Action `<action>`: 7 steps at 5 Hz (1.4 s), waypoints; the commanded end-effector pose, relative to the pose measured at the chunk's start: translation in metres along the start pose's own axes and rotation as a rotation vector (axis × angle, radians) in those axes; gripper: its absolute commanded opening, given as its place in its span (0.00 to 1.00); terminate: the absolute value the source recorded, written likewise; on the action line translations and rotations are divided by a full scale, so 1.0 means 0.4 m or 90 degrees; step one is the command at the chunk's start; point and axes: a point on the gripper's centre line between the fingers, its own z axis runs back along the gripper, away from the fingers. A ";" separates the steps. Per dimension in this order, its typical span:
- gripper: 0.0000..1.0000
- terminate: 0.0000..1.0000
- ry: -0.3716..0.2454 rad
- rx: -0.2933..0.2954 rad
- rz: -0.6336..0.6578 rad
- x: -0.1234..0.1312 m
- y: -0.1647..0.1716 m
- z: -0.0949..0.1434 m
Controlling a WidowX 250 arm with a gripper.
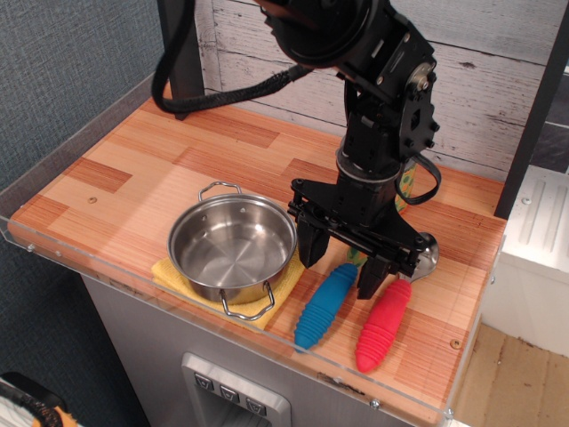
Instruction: PICK UP THE SPOON AND PUT ANOTHER SIDE OF THE TABLE
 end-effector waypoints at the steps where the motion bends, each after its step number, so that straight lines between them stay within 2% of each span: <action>1: 1.00 0.00 -0.013 0.006 0.001 0.008 0.004 -0.004; 3: 1.00 0.00 -0.008 0.012 0.001 0.012 0.008 -0.028; 4: 0.00 0.00 -0.021 0.012 0.003 0.012 0.015 -0.009; 7: 0.00 0.00 -0.071 -0.023 0.021 0.001 0.040 0.115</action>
